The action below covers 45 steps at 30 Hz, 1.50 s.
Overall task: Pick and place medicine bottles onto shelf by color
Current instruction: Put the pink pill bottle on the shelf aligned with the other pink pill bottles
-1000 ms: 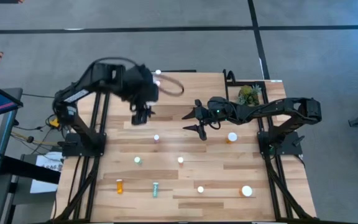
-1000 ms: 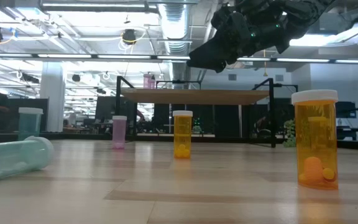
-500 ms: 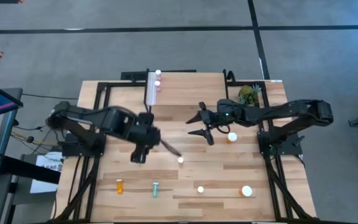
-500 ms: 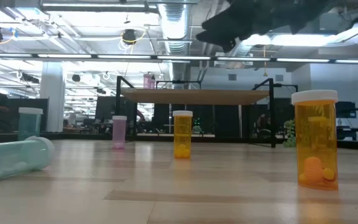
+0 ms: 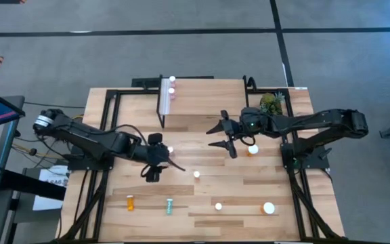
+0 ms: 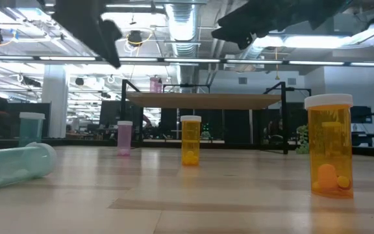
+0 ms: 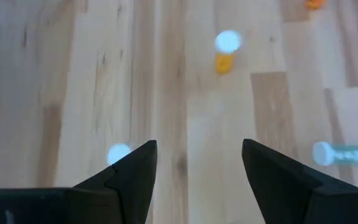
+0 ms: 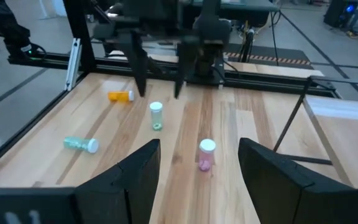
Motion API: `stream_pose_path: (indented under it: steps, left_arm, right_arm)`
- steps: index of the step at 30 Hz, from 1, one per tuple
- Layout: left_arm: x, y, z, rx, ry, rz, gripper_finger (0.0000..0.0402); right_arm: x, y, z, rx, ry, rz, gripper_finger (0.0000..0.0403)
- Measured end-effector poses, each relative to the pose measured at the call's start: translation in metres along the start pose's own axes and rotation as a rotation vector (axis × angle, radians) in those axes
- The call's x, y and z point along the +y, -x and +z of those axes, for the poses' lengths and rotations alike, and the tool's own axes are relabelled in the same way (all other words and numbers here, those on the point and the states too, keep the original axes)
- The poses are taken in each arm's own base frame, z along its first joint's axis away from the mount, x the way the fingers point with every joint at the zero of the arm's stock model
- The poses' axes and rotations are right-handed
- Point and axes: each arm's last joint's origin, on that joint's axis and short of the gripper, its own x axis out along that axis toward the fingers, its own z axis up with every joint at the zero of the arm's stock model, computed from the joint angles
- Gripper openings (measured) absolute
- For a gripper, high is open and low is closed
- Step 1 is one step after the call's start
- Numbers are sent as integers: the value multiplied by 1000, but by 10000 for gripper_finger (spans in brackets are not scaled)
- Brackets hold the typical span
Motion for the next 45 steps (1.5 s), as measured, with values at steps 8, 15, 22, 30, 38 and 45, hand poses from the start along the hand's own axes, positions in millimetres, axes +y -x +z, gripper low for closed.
stream_pose_path:
  steps: [8,15,22,30,38,45]
  left_arm:
    - [21,-26,-5,126,98,-15,224]
    - [44,-47,-4,259,100,-7,224]
    - [56,-53,-2,261,41,67,224]
    - [73,-58,-1,259,28,28,224]
    - [74,-58,1,236,34,-11,224]
    - [75,-61,17,248,12,-26,224]
  right_arm:
    - [-1,0,4,-45,12,-7,240]
    - [-1,0,4,-39,8,-6,240]
    - [0,0,3,-27,-2,-1,240]
    - [0,0,2,-24,-3,-1,240]
    - [0,0,2,-24,-3,-1,240]
    - [0,0,2,-25,-4,-2,240]
